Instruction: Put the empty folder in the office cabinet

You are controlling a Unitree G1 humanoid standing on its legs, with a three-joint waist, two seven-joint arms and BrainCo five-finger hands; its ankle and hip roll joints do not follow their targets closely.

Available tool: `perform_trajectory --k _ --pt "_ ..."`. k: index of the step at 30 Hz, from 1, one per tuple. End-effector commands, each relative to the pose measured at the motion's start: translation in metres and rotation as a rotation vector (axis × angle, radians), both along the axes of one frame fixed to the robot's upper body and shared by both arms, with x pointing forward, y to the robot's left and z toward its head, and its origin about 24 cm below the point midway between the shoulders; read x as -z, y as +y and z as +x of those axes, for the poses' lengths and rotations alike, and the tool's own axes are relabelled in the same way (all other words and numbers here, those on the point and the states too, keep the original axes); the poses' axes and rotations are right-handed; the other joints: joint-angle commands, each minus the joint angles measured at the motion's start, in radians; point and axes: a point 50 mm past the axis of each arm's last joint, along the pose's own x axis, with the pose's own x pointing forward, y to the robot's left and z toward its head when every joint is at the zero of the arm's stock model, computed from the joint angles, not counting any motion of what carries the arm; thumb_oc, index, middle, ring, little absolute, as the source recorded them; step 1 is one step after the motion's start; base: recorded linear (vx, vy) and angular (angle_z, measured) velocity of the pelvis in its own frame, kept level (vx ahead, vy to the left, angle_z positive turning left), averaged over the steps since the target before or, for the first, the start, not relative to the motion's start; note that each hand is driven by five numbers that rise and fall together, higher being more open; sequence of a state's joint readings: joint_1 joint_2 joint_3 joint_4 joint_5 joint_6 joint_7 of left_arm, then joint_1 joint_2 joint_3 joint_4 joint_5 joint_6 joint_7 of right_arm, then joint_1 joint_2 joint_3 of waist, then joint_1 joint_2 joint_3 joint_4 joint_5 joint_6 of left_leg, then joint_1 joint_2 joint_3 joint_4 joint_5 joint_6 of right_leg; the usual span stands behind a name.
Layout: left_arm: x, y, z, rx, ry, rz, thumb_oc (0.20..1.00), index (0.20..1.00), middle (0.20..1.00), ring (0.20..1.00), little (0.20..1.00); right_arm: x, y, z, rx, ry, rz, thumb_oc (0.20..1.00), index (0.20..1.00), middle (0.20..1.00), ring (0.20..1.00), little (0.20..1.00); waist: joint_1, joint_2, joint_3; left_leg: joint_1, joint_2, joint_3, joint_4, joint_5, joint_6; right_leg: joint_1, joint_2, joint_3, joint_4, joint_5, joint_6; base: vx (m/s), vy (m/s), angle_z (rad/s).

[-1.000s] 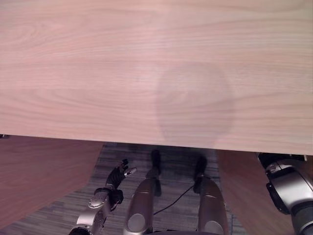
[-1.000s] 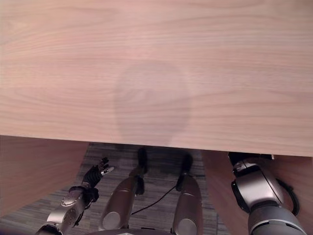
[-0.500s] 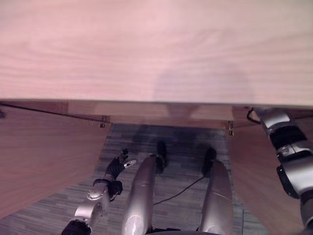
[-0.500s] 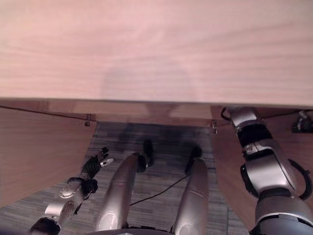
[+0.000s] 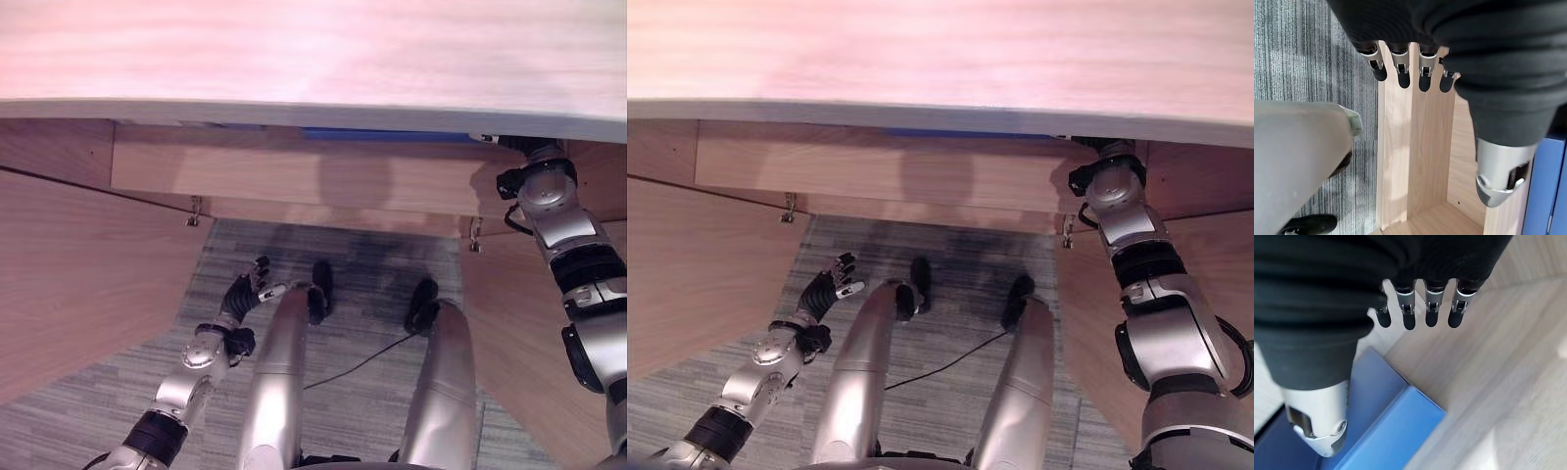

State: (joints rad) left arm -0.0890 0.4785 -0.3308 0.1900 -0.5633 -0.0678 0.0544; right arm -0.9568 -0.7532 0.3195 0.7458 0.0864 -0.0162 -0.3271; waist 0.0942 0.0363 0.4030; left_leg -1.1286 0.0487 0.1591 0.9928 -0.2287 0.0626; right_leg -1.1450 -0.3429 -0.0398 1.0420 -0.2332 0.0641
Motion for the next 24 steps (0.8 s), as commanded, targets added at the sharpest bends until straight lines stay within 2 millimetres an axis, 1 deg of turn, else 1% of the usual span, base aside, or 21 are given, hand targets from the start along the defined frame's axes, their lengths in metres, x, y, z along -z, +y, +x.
perform_trajectory --k 1,3,4,9,16,18,21,22,24 --pt "-0.013 -0.004 -0.002 0.000 -0.082 -0.036 1.000 1.000 1.000 1.000 1.000 -0.031 -0.012 -0.012 0.032 -0.138 -0.076 1.000 1.000 1.000 1.000 1.000 0.020 -0.008 -0.067 -0.036 0.022 -0.061 0.004 -0.077 0.005 -0.021 0.008 -0.047 -0.057 -0.041 -0.076 -0.01 -0.035 0.04" --pt "-0.018 -0.005 -0.001 -0.006 -0.101 -0.045 1.000 1.000 1.000 1.000 1.000 -0.037 -0.014 -0.013 0.039 -0.155 -0.078 1.000 1.000 1.000 1.000 1.000 0.023 -0.014 -0.065 -0.064 0.022 -0.066 0.019 -0.080 0.005 -0.051 0.007 -0.044 -0.034 -0.051 -0.083 -0.02 -0.041 0.02" --pt "-0.022 -0.006 0.001 -0.009 -0.121 -0.054 1.000 1.000 1.000 1.000 1.000 -0.044 -0.015 -0.015 0.042 -0.180 -0.083 1.000 1.000 1.000 1.000 1.000 0.024 -0.019 -0.061 -0.083 0.020 -0.070 0.032 -0.081 0.006 -0.068 0.010 -0.043 -0.019 -0.057 -0.089 -0.03 -0.057 0.01" --pt "-0.030 -0.011 0.001 -0.007 -0.151 -0.094 1.000 1.000 1.000 1.000 1.000 -0.050 -0.018 -0.018 0.059 -0.203 -0.082 1.000 1.000 1.000 1.000 1.000 0.025 -0.027 -0.052 -0.141 0.016 -0.076 0.074 -0.086 0.010 -0.129 0.009 -0.035 0.034 -0.070 -0.100 -0.01 -0.033 0.04" --pt "-0.032 -0.011 0.000 -0.016 -0.157 -0.108 1.000 1.000 1.000 1.000 1.000 -0.044 -0.023 -0.017 0.089 -0.184 -0.075 1.000 1.000 1.000 1.000 1.000 0.021 -0.032 -0.044 -0.188 0.011 -0.081 0.114 -0.093 0.015 -0.176 0.008 -0.027 0.081 -0.079 -0.106 0.00 -0.006 0.01" --pt "-0.033 -0.009 0.000 -0.025 -0.161 -0.103 1.000 1.000 1.000 1.000 1.000 -0.039 -0.031 -0.018 0.128 -0.163 -0.062 1.000 1.000 1.000 1.000 1.000 0.019 -0.031 -0.043 -0.201 0.009 -0.081 0.125 -0.097 0.017 -0.191 0.007 -0.023 0.098 -0.080 -0.107 0.00 0.000 0.00" --pt "-0.033 -0.007 0.000 -0.032 -0.160 -0.098 1.000 1.000 1.000 1.000 1.000 -0.034 -0.035 -0.017 0.148 -0.137 -0.057 1.000 1.000 1.000 1.000 1.000 0.020 -0.031 -0.045 -0.211 0.010 -0.080 0.138 -0.100 0.019 -0.203 0.007 -0.018 0.114 -0.082 -0.107 0.00 0.000 0.00" --pt "-0.033 -0.006 -0.001 -0.034 -0.160 -0.098 1.000 1.000 1.000 1.000 1.000 -0.030 -0.040 -0.017 0.166 -0.117 -0.053 1.000 1.000 1.000 1.000 1.000 0.021 -0.030 -0.045 -0.213 0.009 -0.080 0.141 -0.101 0.020 -0.207 0.006 -0.017 0.118 -0.083 -0.108 0.00 0.000 0.00" --pt "-0.033 -0.003 -0.003 -0.038 -0.159 -0.101 1.000 1.000 1.000 1.000 1.000 -0.023 -0.056 -0.018 0.223 -0.046 -0.040 1.000 1.000 1.000 1.000 1.000 0.027 -0.032 -0.046 -0.223 0.009 -0.079 0.146 -0.102 0.020 -0.217 0.006 -0.014 0.125 -0.086 -0.110 0.00 0.000 0.00"
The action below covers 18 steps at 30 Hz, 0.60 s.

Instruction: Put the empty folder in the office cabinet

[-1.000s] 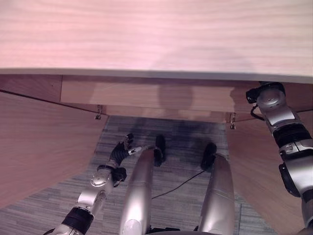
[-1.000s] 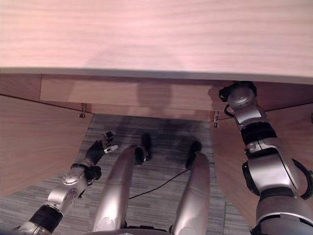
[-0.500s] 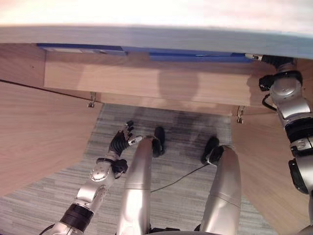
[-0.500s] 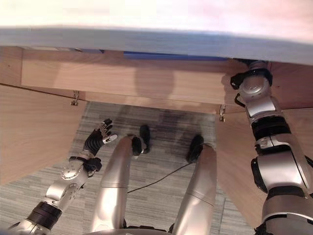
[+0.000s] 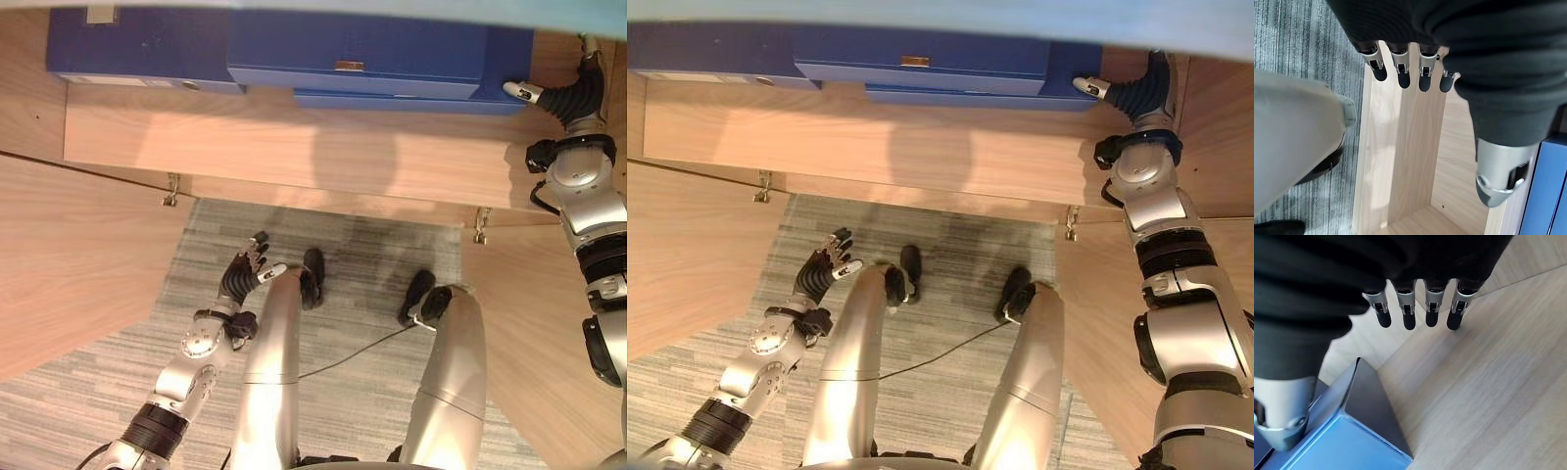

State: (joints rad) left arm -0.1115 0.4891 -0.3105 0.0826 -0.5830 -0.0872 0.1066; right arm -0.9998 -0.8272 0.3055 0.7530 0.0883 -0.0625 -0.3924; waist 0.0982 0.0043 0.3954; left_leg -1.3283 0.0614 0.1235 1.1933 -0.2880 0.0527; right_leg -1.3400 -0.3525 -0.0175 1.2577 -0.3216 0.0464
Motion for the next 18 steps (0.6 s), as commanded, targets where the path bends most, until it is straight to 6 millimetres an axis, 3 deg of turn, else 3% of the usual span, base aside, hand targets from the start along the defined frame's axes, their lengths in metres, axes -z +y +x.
perform_trajectory --k 1,6,10,14,17,18 --pt "-0.002 0.002 -0.011 -0.016 -0.027 -0.062 1.000 1.000 1.000 1.000 1.000 0.009 -0.038 -0.008 0.152 0.092 0.002 1.000 1.000 1.000 1.000 1.000 0.022 0.000 -0.038 -0.024 -0.003 -0.043 -0.054 -0.043 0.030 -0.023 0.016 -0.036 -0.090 0.002 -0.093 0.00 0.000 0.00" --pt "-0.004 0.003 -0.016 -0.007 -0.025 -0.065 1.000 1.000 1.000 1.000 1.000 0.024 -0.065 -0.009 0.258 0.279 -0.006 1.000 1.000 1.000 1.000 1.000 0.034 -0.004 -0.034 -0.051 -0.006 -0.047 -0.040 -0.044 0.031 -0.043 0.018 -0.036 -0.079 0.002 -0.094 0.00 -0.007 0.00" --pt "-0.004 0.003 -0.017 0.008 -0.021 -0.056 1.000 1.000 1.000 1.000 1.000 0.037 -0.070 -0.008 0.241 0.392 0.022 1.000 1.000 1.000 1.000 1.000 0.038 -0.004 -0.032 -0.066 -0.007 -0.047 -0.033 -0.041 0.031 -0.057 0.017 -0.038 -0.070 0.005 -0.093 -0.01 -0.015 0.03" --pt "-0.003 0.004 -0.019 0.025 -0.006 -0.037 1.000 1.000 1.000 1.000 1.000 0.054 -0.055 0.001 0.130 0.475 0.059 1.000 1.000 1.000 1.000 1.000 0.042 -0.005 -0.034 -0.069 -0.007 -0.047 -0.032 -0.038 0.031 -0.060 0.018 -0.043 -0.068 0.004 -0.096 0.00 0.000 0.00" --pt "0.002 0.001 -0.024 0.085 0.029 -0.022 1.000 1.000 1.000 1.000 1.000 0.080 -0.004 0.019 -0.130 0.550 0.100 1.000 1.000 1.000 1.000 1.000 0.053 0.000 -0.038 -0.066 -0.005 -0.045 -0.036 -0.031 0.026 -0.058 0.016 -0.045 -0.075 0.011 -0.093 0.01 -0.018 -0.02" --pt "0.002 0.001 -0.025 0.085 0.029 -0.022 1.000 1.000 1.000 1.000 1.000 0.080 -0.004 0.019 -0.130 0.551 0.100 1.000 1.000 1.000 1.000 1.000 0.052 -0.001 -0.038 -0.066 -0.005 -0.045 -0.037 -0.031 0.026 -0.058 0.016 -0.045 -0.076 0.011 -0.093 0.00 -0.024 -0.05"
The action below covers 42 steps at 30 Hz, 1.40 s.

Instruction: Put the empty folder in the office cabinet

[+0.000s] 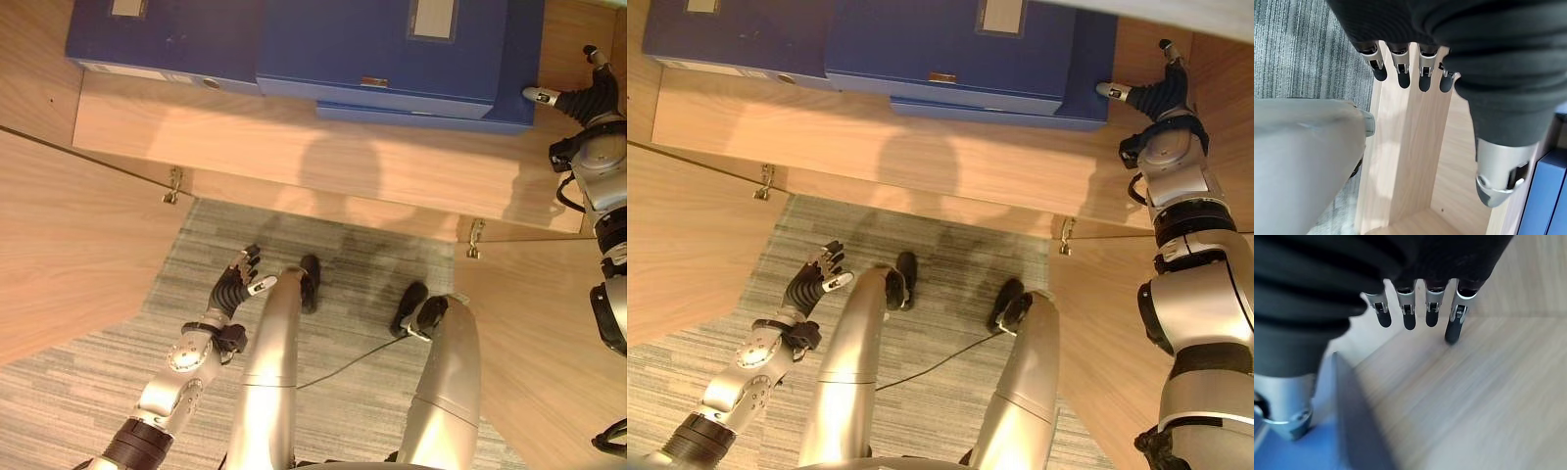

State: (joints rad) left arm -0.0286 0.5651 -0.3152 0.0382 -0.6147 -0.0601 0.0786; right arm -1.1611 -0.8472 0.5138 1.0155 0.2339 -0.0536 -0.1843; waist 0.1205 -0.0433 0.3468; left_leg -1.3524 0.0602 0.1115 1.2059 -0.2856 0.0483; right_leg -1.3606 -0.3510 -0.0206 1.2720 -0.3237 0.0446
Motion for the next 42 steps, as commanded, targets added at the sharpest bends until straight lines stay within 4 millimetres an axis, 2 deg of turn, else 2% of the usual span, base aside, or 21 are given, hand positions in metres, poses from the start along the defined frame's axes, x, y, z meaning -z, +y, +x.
perform_trajectory --k 1,4,7,9,10,13,14,17,18,19,20,21,25,27,28,29,31,34,39,42 --pt "-0.009 -0.015 -0.006 0.068 -0.048 -0.071 1.000 1.000 1.000 1.000 1.000 0.073 0.019 0.008 -0.099 0.271 0.099 1.000 1.000 1.000 1.000 1.000 0.036 0.051 0.009 -0.038 -0.004 -0.031 -0.058 -0.032 0.029 -0.034 0.012 -0.043 -0.097 0.015 -0.088 -0.01 -0.012 -0.04" --pt "-0.009 -0.013 -0.005 0.044 -0.050 -0.080 1.000 1.000 1.000 1.000 1.000 0.059 0.022 0.012 -0.058 0.186 0.130 1.000 1.000 1.000 1.000 1.000 0.040 0.056 0.009 -0.036 -0.005 -0.027 -0.064 -0.030 0.030 -0.031 0.012 -0.044 -0.102 0.016 -0.085 0.00 0.000 0.00" --pt "-0.008 -0.010 -0.002 -0.012 -0.049 -0.089 1.000 1.000 1.000 1.000 1.000 0.042 0.009 0.010 0.063 0.029 0.275 1.000 1.000 1.000 1.000 1.000 0.037 0.064 0.008 -0.036 -0.007 -0.027 -0.064 -0.032 0.033 -0.034 0.018 -0.040 -0.102 0.014 -0.085 0.00 0.000 0.00" --pt "-0.005 -0.009 0.000 -0.042 -0.036 -0.087 1.000 1.000 1.000 1.000 1.000 0.042 0.000 0.006 0.111 -0.065 0.474 1.000 1.000 1.000 1.000 1.000 0.035 0.066 0.007 -0.033 -0.006 -0.024 -0.066 -0.034 0.034 -0.031 0.021 -0.038 -0.102 0.011 -0.084 0.00 0.000 0.00" --pt "-0.005 -0.009 0.000 -0.041 -0.036 -0.085 1.000 1.000 1.000 1.000 1.000 0.043 -0.001 0.006 0.112 -0.066 0.477 1.000 1.000 1.000 1.000 1.000 0.037 0.064 0.007 -0.033 -0.007 -0.024 -0.066 -0.035 0.034 -0.031 0.021 -0.038 -0.102 0.011 -0.084 0.00 0.000 0.00" --pt "-0.002 -0.010 0.002 -0.042 -0.015 -0.068 1.000 1.000 1.000 1.000 1.000 0.060 -0.006 0.003 0.098 -0.083 0.736 1.000 1.000 1.000 1.000 1.000 0.040 0.068 0.006 -0.030 -0.008 -0.024 -0.066 -0.039 0.035 -0.028 0.021 -0.039 -0.100 0.009 -0.082 0.01 -0.011 0.00" --pt "0.000 -0.013 0.001 -0.015 -0.002 -0.057 1.000 1.000 1.000 1.000 1.000 0.076 0.000 0.006 0.053 -0.020 0.818 1.000 1.000 1.000 1.000 1.000 0.045 0.071 0.007 -0.030 -0.009 -0.025 -0.061 -0.040 0.034 -0.027 0.020 -0.039 -0.096 0.008 -0.082 0.02 -0.033 0.01" --pt "0.003 -0.021 0.001 0.027 0.018 -0.060 1.000 1.000 1.000 1.000 1.000 0.103 0.024 0.011 -0.008 0.035 1.005 1.000 1.000 1.000 1.000 1.000 0.054 0.078 0.006 -0.028 -0.009 -0.024 -0.053 -0.042 0.033 -0.026 0.019 -0.041 -0.092 0.006 -0.082 0.01 -0.012 0.01" --pt "0.003 -0.020 0.000 0.027 0.019 -0.059 1.000 1.000 1.000 1.000 1.000 0.104 0.024 0.011 -0.008 0.035 1.008 1.000 1.000 1.000 1.000 1.000 0.054 0.077 0.006 -0.028 -0.009 -0.024 -0.053 -0.043 0.033 -0.025 0.019 -0.042 -0.092 0.006 -0.082 0.02 -0.010 -0.03" --pt "0.002 -0.025 0.001 0.043 0.020 -0.072 1.000 1.000 1.000 1.000 1.000 0.110 0.041 0.015 -0.039 0.005 1.153 1.000 1.000 1.000 1.000 1.000 0.060 0.084 0.006 -0.026 -0.011 -0.023 -0.052 -0.043 0.033 -0.025 0.018 -0.040 -0.091 0.006 -0.080 0.01 -0.002 -0.04" --pt "0.002 -0.025 0.001 0.042 0.021 -0.071 1.000 1.000 1.000 1.000 1.000 0.110 0.041 0.015 -0.039 0.003 1.158 1.000 1.000 1.000 1.000 1.000 0.061 0.081 0.006 -0.026 -0.010 -0.023 -0.052 -0.044 0.033 -0.025 0.019 -0.040 -0.091 0.006 -0.079 0.01 0.002 -0.05" --pt "0.001 -0.028 0.002 0.050 0.019 -0.080 1.000 1.000 1.000 1.000 1.000 0.114 0.056 0.019 -0.057 -0.011 1.259 1.000 1.000 1.000 1.000 1.000 0.071 0.092 0.007 -0.025 -0.013 -0.022 -0.050 -0.044 0.032 -0.025 0.018 -0.036 -0.088 0.005 -0.078 0.00 0.003 -0.05" --pt "-0.001 -0.032 0.005 0.035 0.014 -0.092 1.000 1.000 1.000 1.000 1.000 0.108 0.089 0.027 -0.128 -0.096 1.473 1.000 1.000 1.000 1.000 1.000 0.085 0.106 0.008 -0.026 -0.017 -0.018 -0.043 -0.046 0.033 -0.027 0.018 -0.029 -0.082 0.003 -0.075 0.00 0.001 -0.01" --pt "0.002 -0.033 0.004 0.026 0.023 -0.092 1.000 1.000 1.000 1.000 1.000 0.113 0.099 0.028 -0.114 -0.094 1.497 1.000 1.000 1.000 1.000 1.000 0.092 0.113 0.010 -0.023 -0.020 -0.017 -0.045 -0.045 0.034 -0.027 0.018 -0.028 -0.081 0.003 -0.076 0.01 0.007 -0.02" --pt "0.004 -0.033 0.003 0.012 0.033 -0.100 1.000 1.000 1.000 1.000 1.000 0.112 0.095 0.027 -0.067 -0.118 1.485 1.000 1.000 1.000 1.000 1.000 0.090 0.114 0.012 -0.023 -0.020 -0.017 -0.046 -0.045 0.034 -0.025 0.017 -0.027 -0.083 0.006 -0.073 0.00 0.023 0.08" --pt "0.004 -0.033 0.005 -0.005 0.032 -0.107 1.000 1.000 1.000 1.000 1.000 0.104 0.081 0.025 0.007 -0.199 1.508 1.000 1.000 1.000 1.000 1.000 0.084 0.115 0.013 -0.020 -0.020 -0.014 -0.051 -0.045 0.035 -0.023 0.019 -0.024 -0.085 0.008 -0.070 0.00 0.029 0.20" --pt "0.003 -0.033 0.007 -0.029 0.029 -0.098 1.000 1.000 1.000 1.000 1.000 0.104 0.062 0.020 0.087 -0.337 1.692 1.000 1.000 1.000 1.000 1.000 0.076 0.119 0.012 -0.013 -0.023 -0.010 -0.055 -0.051 0.038 -0.019 0.021 -0.018 -0.087 0.003 -0.069 0.01 0.030 0.14" --pt "0.004 -0.033 0.006 -0.023 0.038 -0.086 1.000 1.000 1.000 1.000 1.000 0.113 0.064 0.020 0.107 -0.279 1.702 1.000 1.000 1.000 1.000 1.000 0.085 0.124 0.009 -0.015 -0.022 -0.012 -0.046 -0.056 0.039 -0.022 0.019 -0.016 -0.080 0.001 -0.070 0.02 0.004 -0.10" --pt "0.006 -0.038 0.004 0.009 0.052 -0.091 1.000 1.000 1.000 1.000 1.000 0.132 0.109 0.026 0.020 -0.032 1.572 1.000 1.000 1.000 1.000 1.000 0.098 0.129 0.014 -0.012 -0.022 -0.011 -0.044 -0.055 0.039 -0.016 0.019 -0.014 -0.080 0.005 -0.071 0.01 -0.005 -0.06" --pt "0.004 -0.038 0.005 0.008 0.045 -0.097 1.000 1.000 1.000 1.000 1.000 0.130 0.112 0.027 0.009 -0.032 1.570 1.000 1.000 1.000 1.000 1.000 0.100 0.132 0.016 -0.012 -0.024 -0.011 -0.043 -0.055 0.040 -0.018 0.018 -0.014 -0.076 0.004 -0.071 0.00 -0.004 0.12"
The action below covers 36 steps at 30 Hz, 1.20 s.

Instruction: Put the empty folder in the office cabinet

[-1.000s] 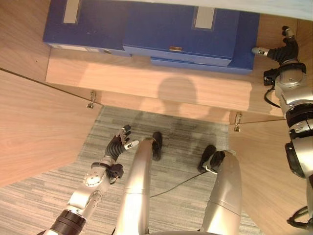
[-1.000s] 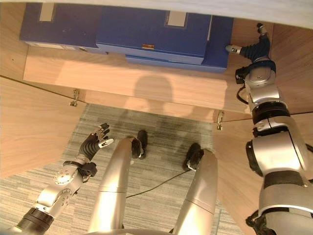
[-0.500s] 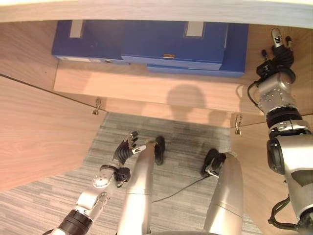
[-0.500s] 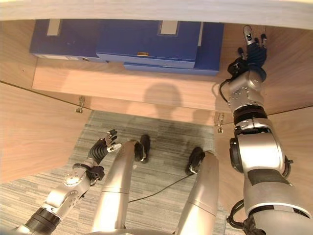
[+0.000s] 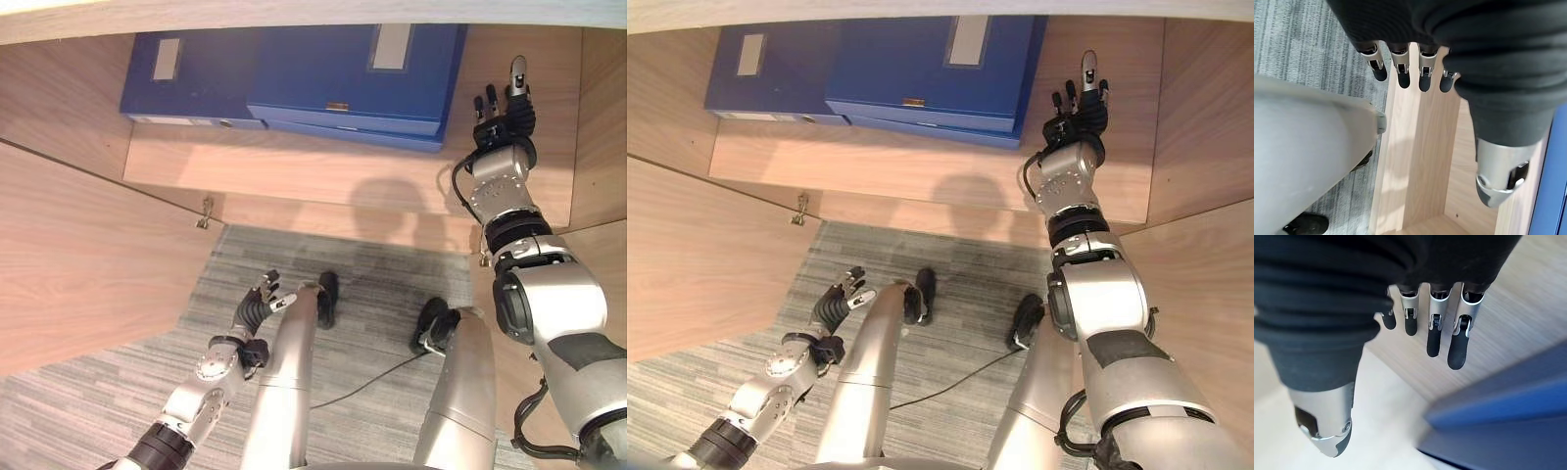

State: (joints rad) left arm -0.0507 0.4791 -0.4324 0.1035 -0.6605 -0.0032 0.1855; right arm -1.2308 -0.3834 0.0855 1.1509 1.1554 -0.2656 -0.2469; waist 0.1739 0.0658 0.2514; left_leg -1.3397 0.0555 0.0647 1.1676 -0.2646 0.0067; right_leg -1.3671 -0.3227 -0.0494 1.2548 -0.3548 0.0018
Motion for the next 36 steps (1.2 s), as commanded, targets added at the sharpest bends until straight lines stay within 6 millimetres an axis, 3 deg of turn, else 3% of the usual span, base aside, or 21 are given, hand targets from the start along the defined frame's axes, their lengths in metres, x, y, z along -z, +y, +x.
perform_trajectory --k 1,7,8,18,20,21,24,29,36 --pt "-0.028 -0.007 0.011 0.023 -0.126 -0.032 1.000 1.000 1.000 1.000 1.000 0.095 0.018 -0.007 -0.057 0.382 0.070 1.000 1.000 1.000 1.000 1.000 0.048 0.023 0.111 -0.024 -0.020 0.035 -0.007 -0.075 0.081 -0.012 -0.011 0.015 -0.059 0.034 -0.027 0.01 -0.003 -0.20" --pt "-0.027 -0.002 0.011 0.011 -0.126 -0.017 1.000 1.000 1.000 1.000 1.000 0.087 0.001 -0.008 -0.031 0.389 -0.073 1.000 1.000 1.000 1.000 1.000 0.043 0.015 0.114 -0.027 -0.020 0.034 -0.003 -0.073 0.081 -0.015 -0.009 0.016 -0.057 0.037 -0.028 0.00 -0.001 0.08" --pt "-0.028 0.001 0.012 0.001 -0.131 -0.009 1.000 1.000 1.000 1.000 1.000 0.074 -0.005 -0.007 -0.019 0.354 -0.173 1.000 1.000 1.000 1.000 1.000 0.034 0.004 0.117 -0.023 -0.016 0.032 -0.010 -0.072 0.081 -0.013 -0.009 0.014 -0.065 0.042 -0.027 0.00 0.000 0.00" --pt "-0.032 0.003 0.011 0.006 -0.167 -0.012 1.000 1.000 1.000 1.000 1.000 0.043 0.001 -0.007 -0.058 0.237 -0.555 1.000 1.000 1.000 1.000 1.000 0.007 -0.022 0.118 -0.023 -0.009 0.028 -0.029 -0.066 0.076 -0.007 -0.003 0.005 -0.094 0.058 -0.024 0.00 0.000 -0.03" --pt "-0.031 0.003 0.011 0.006 -0.168 -0.013 1.000 1.000 1.000 1.000 1.000 0.043 0.001 -0.007 -0.057 0.237 -0.557 1.000 1.000 1.000 1.000 1.000 0.006 -0.021 0.118 -0.022 -0.009 0.028 -0.030 -0.066 0.076 -0.006 -0.003 0.005 -0.095 0.059 -0.024 0.00 0.000 0.00" --pt "-0.033 0.006 0.011 -0.023 -0.182 -0.018 1.000 1.000 1.000 1.000 1.000 0.020 -0.002 -0.010 0.054 0.182 -0.715 1.000 1.000 1.000 1.000 1.000 -0.004 -0.028 0.118 -0.020 -0.007 0.033 -0.044 -0.064 0.076 -0.002 -0.002 0.000 -0.112 0.066 -0.021 -0.03 0.014 -0.04" --pt "-0.036 0.008 0.014 -0.073 -0.210 -0.012 1.000 1.000 1.000 1.000 1.000 0.002 -0.002 -0.023 0.233 0.097 -0.846 1.000 1.000 1.000 1.000 1.000 -0.020 -0.030 0.117 -0.009 -0.005 0.036 -0.078 -0.061 0.077 0.009 0.001 -0.005 -0.144 0.076 -0.016 -0.02 0.013 0.01" --pt "-0.039 0.011 0.015 -0.095 -0.242 0.011 1.000 1.000 1.000 1.000 1.000 0.000 -0.014 -0.043 0.463 0.084 -0.930 1.000 1.000 1.000 1.000 1.000 -0.033 -0.022 0.108 0.026 -0.010 0.043 -0.157 -0.042 0.075 0.048 0.006 -0.023 -0.217 0.095 0.001 -0.04 0.006 -0.03" --pt "-0.041 0.016 0.016 -0.073 -0.254 0.051 1.000 1.000 1.000 1.000 1.000 0.018 -0.020 -0.052 0.517 0.130 -0.937 1.000 1.000 1.000 1.000 1.000 -0.046 -0.012 0.109 0.134 -0.027 0.064 -0.314 0.016 0.056 0.154 0.016 -0.050 -0.380 0.167 0.036 -0.05 0.010 -0.02"
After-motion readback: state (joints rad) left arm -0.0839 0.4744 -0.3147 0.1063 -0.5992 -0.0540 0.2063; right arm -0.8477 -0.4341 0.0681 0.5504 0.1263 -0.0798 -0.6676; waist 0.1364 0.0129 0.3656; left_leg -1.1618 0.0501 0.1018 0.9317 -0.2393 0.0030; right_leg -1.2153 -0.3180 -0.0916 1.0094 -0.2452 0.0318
